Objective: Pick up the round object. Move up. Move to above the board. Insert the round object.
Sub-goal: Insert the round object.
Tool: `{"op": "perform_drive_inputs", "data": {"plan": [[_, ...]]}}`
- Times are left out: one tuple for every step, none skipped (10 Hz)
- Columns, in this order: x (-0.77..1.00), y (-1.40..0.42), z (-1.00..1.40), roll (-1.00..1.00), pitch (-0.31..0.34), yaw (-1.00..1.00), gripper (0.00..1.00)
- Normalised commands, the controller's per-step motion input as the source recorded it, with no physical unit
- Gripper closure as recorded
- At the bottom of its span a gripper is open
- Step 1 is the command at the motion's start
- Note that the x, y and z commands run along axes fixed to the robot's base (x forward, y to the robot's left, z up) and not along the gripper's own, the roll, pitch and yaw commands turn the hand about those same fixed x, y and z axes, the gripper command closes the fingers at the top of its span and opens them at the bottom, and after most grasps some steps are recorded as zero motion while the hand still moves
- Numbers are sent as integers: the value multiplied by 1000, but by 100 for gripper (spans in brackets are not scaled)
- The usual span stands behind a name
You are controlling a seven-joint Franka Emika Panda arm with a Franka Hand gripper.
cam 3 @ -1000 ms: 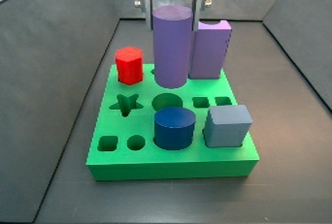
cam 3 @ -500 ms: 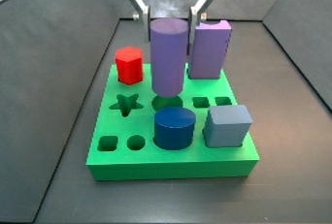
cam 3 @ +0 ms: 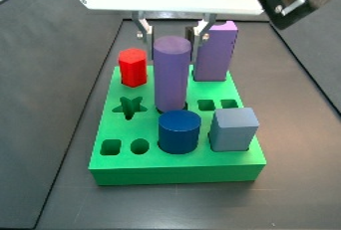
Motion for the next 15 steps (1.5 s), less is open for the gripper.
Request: {"op": "perform_drive_inputs", "data": {"plan": [[49, 0, -214, 0, -10, 0, 100], [40, 0, -203, 0, -14, 0, 100], [103, 0, -166, 0, -4, 0, 100], [151, 0, -157, 0, -1, 0, 100], [209, 0, -171, 0, 0, 0, 100], [240, 37, -214, 0, 0, 0, 100], [226, 66, -243, 16, 0, 0, 100], [186, 37, -349, 36, 0, 0, 100], [0, 0, -671, 154, -226, 0, 100], [-51, -6, -649, 187, -237, 0, 100], [-77, 0, -669, 233, -199, 40, 100], [-134, 0, -660, 266, -187, 74, 100], [-131, 0, -14, 6, -140, 0, 100], [-3, 0, 0, 0, -7, 0, 100], [0, 0, 0, 0, 9, 0, 100]]}}
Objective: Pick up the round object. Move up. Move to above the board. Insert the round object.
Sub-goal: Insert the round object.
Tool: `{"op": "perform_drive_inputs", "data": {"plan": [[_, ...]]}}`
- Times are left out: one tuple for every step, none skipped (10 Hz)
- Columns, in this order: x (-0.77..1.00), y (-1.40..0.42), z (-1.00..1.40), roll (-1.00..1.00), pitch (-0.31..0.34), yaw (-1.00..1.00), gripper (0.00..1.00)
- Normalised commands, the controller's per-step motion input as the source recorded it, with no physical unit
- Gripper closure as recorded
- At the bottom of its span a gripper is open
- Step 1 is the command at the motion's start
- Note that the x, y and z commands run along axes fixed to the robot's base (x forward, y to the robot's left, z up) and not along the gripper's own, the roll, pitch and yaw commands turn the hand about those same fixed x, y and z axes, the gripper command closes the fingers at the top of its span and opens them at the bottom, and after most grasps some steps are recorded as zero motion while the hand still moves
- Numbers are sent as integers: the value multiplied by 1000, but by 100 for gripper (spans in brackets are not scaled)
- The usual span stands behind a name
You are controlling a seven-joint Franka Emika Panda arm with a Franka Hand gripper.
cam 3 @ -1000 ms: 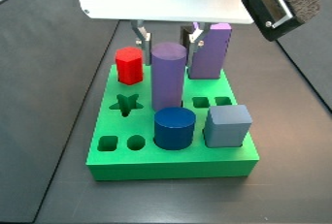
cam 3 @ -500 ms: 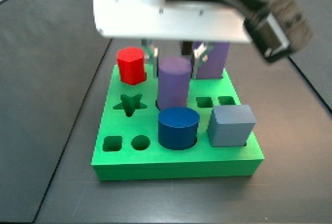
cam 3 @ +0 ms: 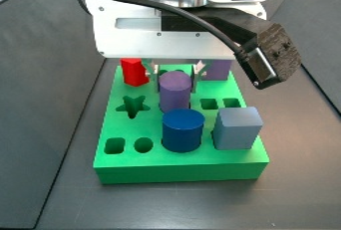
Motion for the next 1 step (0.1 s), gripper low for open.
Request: {"op": "perform_drive_inputs", "data": {"plan": [[0, 0, 0, 0, 0, 0, 100]]}}
